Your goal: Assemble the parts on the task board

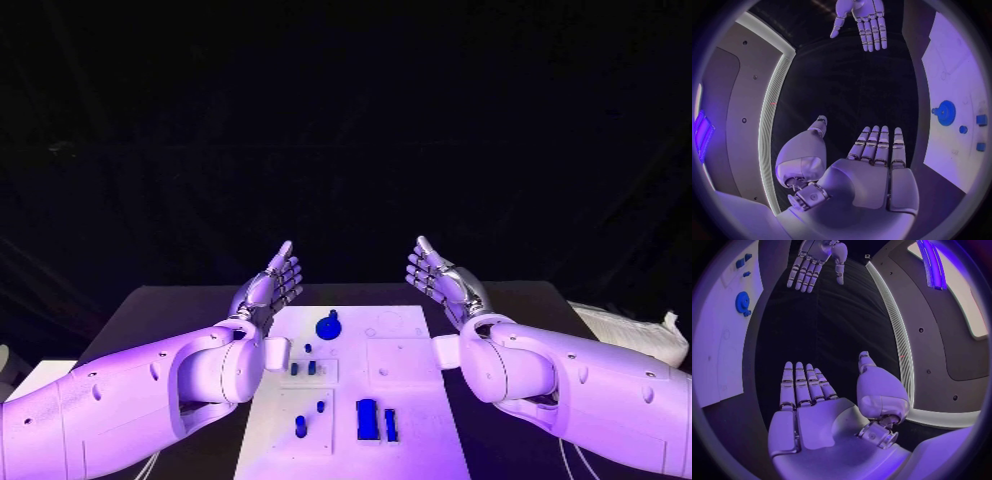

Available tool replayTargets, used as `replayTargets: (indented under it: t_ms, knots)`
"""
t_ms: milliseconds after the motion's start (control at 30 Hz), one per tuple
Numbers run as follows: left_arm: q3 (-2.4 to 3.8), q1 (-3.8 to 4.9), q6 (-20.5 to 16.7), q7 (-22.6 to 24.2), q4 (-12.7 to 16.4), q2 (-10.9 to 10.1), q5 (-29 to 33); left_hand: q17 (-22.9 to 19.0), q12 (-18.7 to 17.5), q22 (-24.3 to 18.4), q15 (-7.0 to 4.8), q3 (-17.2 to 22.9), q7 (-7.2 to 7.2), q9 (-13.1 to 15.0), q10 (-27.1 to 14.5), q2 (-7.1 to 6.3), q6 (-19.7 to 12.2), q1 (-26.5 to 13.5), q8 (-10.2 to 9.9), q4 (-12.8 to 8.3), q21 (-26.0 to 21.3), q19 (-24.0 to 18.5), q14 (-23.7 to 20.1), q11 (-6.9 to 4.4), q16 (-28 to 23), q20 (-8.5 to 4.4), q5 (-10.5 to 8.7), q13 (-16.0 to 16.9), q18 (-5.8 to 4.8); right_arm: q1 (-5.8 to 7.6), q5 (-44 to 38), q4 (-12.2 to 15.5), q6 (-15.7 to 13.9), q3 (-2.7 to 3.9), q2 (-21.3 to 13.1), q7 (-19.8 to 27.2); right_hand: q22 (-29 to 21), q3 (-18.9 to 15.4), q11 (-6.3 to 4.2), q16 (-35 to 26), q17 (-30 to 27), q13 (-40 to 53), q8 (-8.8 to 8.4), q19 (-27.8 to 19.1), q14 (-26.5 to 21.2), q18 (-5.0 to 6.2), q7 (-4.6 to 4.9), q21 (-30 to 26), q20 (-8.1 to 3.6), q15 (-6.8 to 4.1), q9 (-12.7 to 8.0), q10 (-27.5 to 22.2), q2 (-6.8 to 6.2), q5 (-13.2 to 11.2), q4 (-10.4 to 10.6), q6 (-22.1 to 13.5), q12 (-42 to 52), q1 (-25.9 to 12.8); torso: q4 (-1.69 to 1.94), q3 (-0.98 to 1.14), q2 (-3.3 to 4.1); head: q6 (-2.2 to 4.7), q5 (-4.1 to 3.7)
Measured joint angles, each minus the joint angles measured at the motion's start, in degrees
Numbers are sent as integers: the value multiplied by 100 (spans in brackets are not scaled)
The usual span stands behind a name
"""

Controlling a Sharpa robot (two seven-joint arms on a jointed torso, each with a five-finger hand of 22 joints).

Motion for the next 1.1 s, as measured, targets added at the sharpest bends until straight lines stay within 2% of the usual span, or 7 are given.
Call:
replayTargets:
  t_ms: [133,233,300,433,867,1033,1100]
  knots:
    - [24,-42,-434,130,156,-23,-167,-9,0,-149,-35,-132,-104,-5,-348,10,-339,-455,0,-4,0,-253,-317,-57,-204,-193,-4,-5,-177,5,139,102,-300,-13,-25,133,-13,0,-19,0,-68,-6,0,-381,-404,-170,-85,-44,-95,-4,-26,-381,-6,-38,0,-329,0,-500,6,5,-7,3,0]
    - [31,-54,-662,205,206,-30,-258,-10,0,-256,-50,-225,-152,-7,-593,16,-579,-774,0,-3,0,-424,-539,-79,-301,-364,-23,-8,-267,7,208,111,-430,-14,-27,199,-22,0,-29,-21,-94,-8,0,-643,-687,-171,-126,-68,-144,-6,-37,-648,-8,-58,0,-565,0,-854,7,7,-10,4,0]
    - [31,-55,-751,239,213,-31,-298,-13,0,-310,-56,-260,-172,-8,-725,17,-701,-943,0,-9,0,-527,-654,-89,-329,-420,-22,-9,-360,7,240,111,-481,-14,-28,228,-25,0,-33,-22,-107,-8,0,-785,-838,-260,-139,-68,-154,-8,-41,-789,-9,-58,0,-687,0,-1041,8,7,-10,4,1]
    - [32,-55,-870,289,213,-33,-357,-17,0,-415,-63,-422,-199,-8,-963,17,-936,-1257,0,-5,0,-705,-873,-97,-375,-504,-22,-10,-448,7,288,112,-557,-14,-29,270,-29,1,-37,-22,-118,-8,0,-1040,-1111,-260,-159,-67,-180,-12,-43,-1058,-8,-80,-1,-916,0,-1383,9,8,-11,5,1]
    - [32,-56,-1009,351,215,-33,-428,-16,0,-907,-69,-801,-212,-7,-1530,21,-1466,-1983,0,2,0,-1112,-1373,-104,-400,-565,-22,-9,-501,7,347,113,-651,-14,-29,324,-29,16,-42,-21,-131,-6,-22,-1652,-1770,-260,-180,-90,-200,-8,-51,-1675,-11,-80,-15,-1430,0,-2191,9,8,-12,5,1]
    - [32,-56,-1022,358,216,-33,-435,-16,0,-951,-82,-808,-222,-6,-1651,18,-1587,-2161,1,-5,0,-1324,-1481,-122,-399,-580,-22,-9,-537,7,354,114,-660,-15,-29,330,-28,16,-43,-21,-131,-6,-21,-1794,-1926,-348,-172,-90,-202,-14,-50,-1818,-10,-80,-15,-1566,0,-2392,9,8,-12,5,1]
    - [32,-56,-1026,360,216,-33,-437,-16,0,-960,-67,-808,-222,-6,-1695,14,-1647,-2190,1,-5,1,-1434,-1535,-101,-400,-576,-22,-9,-536,7,356,115,-663,-15,-29,332,-28,15,-43,-21,-131,-6,-21,-1978,-2126,-347,-178,-90,-203,-8,-50,-2002,-11,-80,-15,-1857,0,-2644,9,8,-12,5,1]
